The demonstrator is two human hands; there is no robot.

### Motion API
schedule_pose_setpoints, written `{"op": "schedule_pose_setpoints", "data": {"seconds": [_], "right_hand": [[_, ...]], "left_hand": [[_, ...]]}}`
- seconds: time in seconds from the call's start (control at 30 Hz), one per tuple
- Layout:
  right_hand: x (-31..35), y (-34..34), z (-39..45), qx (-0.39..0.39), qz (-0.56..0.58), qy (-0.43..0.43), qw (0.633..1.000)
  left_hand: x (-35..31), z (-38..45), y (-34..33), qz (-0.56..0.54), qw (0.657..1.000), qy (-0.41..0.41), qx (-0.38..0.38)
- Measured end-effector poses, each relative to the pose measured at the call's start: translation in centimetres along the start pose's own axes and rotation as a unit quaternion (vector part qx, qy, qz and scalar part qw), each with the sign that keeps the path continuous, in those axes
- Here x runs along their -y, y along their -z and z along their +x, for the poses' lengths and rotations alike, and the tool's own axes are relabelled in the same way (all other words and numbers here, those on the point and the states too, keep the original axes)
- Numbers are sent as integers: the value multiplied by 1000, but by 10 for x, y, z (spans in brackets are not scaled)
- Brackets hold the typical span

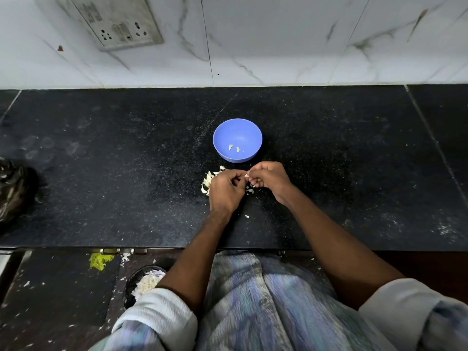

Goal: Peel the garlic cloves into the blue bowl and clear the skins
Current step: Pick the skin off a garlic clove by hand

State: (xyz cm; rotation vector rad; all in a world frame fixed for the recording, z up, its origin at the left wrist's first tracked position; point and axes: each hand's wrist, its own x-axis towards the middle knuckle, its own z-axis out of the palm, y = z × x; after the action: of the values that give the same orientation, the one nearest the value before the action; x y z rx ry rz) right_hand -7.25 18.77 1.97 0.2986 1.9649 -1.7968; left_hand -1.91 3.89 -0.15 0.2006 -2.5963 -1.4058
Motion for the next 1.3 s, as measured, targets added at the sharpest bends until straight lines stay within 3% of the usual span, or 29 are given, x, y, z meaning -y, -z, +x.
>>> {"op": "schedule_pose_setpoints", "data": {"seconds": [0.13, 0.37, 0.6, 0.77, 0.9, 1.07, 1.3], "right_hand": [[1, 4, 0, 18, 64, -23, 998], [-3, 5, 1, 40, 23, -14, 999], [-3, 5, -2, 29, -30, 10, 999], [-3, -1, -4, 18, -29, 4, 999], [-3, -3, -2, 18, 27, -11, 999], [-4, -2, -1, 23, 75, -9, 997], [-3, 1, -2, 17, 37, 0, 999]], "left_hand": [[3, 1, 1, -57, 997, 42, -27], [6, -2, 1, -90, 994, 58, -26], [7, -3, 3, -55, 997, 11, -45], [4, -8, 2, 28, 997, -41, -65], [3, -10, 2, 58, 996, -21, -70], [3, -9, 3, -11, 997, 64, -51], [0, -4, 2, -1, 998, 37, -56]]}}
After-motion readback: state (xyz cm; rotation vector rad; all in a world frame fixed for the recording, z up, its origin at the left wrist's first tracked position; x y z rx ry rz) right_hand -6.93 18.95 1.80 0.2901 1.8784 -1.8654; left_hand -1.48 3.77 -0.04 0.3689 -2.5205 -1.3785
